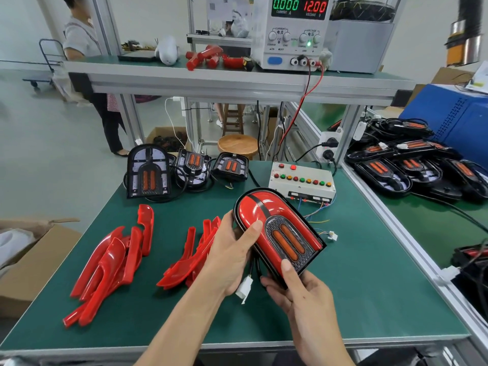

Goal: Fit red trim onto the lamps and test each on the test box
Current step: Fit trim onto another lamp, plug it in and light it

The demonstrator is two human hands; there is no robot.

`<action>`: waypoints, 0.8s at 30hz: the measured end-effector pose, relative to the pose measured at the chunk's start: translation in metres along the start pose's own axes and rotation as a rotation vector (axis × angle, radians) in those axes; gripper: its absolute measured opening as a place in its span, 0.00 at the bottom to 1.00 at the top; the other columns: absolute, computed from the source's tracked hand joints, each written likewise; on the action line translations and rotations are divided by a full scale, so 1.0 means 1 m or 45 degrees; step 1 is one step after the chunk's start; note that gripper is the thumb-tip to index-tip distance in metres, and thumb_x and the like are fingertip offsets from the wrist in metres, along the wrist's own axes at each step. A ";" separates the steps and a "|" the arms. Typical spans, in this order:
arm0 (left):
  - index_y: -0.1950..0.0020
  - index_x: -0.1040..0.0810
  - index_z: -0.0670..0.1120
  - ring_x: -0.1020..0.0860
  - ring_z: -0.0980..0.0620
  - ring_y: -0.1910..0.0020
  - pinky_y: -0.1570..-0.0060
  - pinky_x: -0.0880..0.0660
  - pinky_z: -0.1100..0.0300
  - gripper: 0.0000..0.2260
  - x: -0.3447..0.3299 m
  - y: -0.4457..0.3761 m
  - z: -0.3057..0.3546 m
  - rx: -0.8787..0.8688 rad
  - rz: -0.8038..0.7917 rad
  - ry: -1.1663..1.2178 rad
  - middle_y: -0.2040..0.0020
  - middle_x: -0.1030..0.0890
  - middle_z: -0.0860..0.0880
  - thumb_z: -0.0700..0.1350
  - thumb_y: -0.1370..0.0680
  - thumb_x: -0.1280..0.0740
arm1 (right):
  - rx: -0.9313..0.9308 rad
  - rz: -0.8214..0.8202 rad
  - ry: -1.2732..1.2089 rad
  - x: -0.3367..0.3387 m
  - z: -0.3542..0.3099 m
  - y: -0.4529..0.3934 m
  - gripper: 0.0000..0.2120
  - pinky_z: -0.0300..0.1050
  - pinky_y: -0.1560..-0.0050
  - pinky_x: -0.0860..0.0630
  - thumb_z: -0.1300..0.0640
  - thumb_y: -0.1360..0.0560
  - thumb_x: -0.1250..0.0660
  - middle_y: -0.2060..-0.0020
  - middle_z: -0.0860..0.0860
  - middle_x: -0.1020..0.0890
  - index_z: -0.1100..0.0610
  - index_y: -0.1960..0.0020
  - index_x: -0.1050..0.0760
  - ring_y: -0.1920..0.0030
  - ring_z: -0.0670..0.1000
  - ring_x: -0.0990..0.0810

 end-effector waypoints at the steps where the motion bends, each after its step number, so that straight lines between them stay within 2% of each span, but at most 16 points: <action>1: 0.31 0.27 0.43 0.19 0.45 0.36 0.34 0.23 0.45 0.25 0.000 0.001 0.001 -0.004 -0.010 0.004 0.37 0.17 0.43 0.45 0.26 0.27 | 0.004 0.000 0.002 0.000 0.000 0.000 0.22 0.41 0.59 0.16 0.49 0.33 0.26 0.52 0.59 0.12 0.61 0.44 0.18 0.53 0.61 0.12; 8: 0.30 0.29 0.41 0.20 0.43 0.36 0.35 0.23 0.46 0.25 0.001 0.005 0.006 -0.009 -0.038 0.053 0.36 0.18 0.41 0.43 0.25 0.29 | 0.061 -0.001 0.037 0.000 0.001 0.000 0.22 0.41 0.59 0.16 0.51 0.33 0.26 0.54 0.60 0.12 0.63 0.45 0.18 0.56 0.63 0.12; 11: 0.30 0.28 0.42 0.19 0.42 0.36 0.37 0.21 0.48 0.24 0.002 0.007 0.006 -0.017 -0.026 0.096 0.37 0.17 0.42 0.43 0.25 0.29 | 0.074 0.005 0.064 -0.001 0.001 0.002 0.21 0.42 0.59 0.16 0.51 0.34 0.26 0.53 0.59 0.12 0.62 0.45 0.18 0.56 0.63 0.12; 13: 0.30 0.28 0.42 0.20 0.42 0.35 0.35 0.22 0.47 0.22 0.002 0.008 0.006 -0.026 -0.038 0.121 0.36 0.18 0.41 0.43 0.24 0.30 | 0.107 0.016 0.086 -0.001 0.001 0.003 0.21 0.42 0.58 0.16 0.51 0.33 0.25 0.53 0.57 0.12 0.60 0.45 0.18 0.56 0.63 0.12; 15: 0.29 0.28 0.43 0.21 0.44 0.33 0.34 0.23 0.48 0.21 0.002 0.009 0.005 -0.015 -0.065 0.187 0.34 0.19 0.42 0.45 0.21 0.32 | 0.157 0.026 0.104 -0.002 0.001 0.004 0.18 0.42 0.58 0.16 0.52 0.32 0.24 0.53 0.56 0.12 0.59 0.45 0.17 0.56 0.62 0.12; 18: 0.28 0.28 0.45 0.21 0.46 0.33 0.40 0.21 0.53 0.21 0.002 0.009 0.006 0.037 -0.067 0.278 0.33 0.19 0.43 0.51 0.19 0.36 | 0.195 0.027 0.170 -0.004 0.003 0.004 0.11 0.41 0.59 0.16 0.58 0.27 0.25 0.55 0.56 0.12 0.59 0.46 0.17 0.57 0.61 0.12; 22: 0.31 0.24 0.45 0.18 0.43 0.37 0.38 0.21 0.45 0.22 0.003 0.009 0.003 0.012 0.061 0.232 0.37 0.17 0.41 0.52 0.23 0.32 | 0.237 0.025 0.262 -0.006 0.006 0.006 0.06 0.40 0.60 0.17 0.61 0.25 0.26 0.57 0.55 0.12 0.59 0.48 0.17 0.58 0.59 0.12; 24: 0.32 0.23 0.43 0.18 0.42 0.38 0.38 0.21 0.45 0.21 0.004 0.010 0.002 0.001 0.090 0.229 0.38 0.16 0.41 0.50 0.23 0.32 | 0.245 0.029 0.286 -0.008 0.008 0.008 0.06 0.40 0.60 0.17 0.62 0.24 0.26 0.57 0.55 0.12 0.58 0.47 0.17 0.58 0.58 0.12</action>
Point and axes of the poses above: each hand's wrist, its own y-axis away from the middle knuckle, its own x-axis out of the back of the hand, z = x × y, the point moved 2 cm from there along -y, towards the middle knuckle
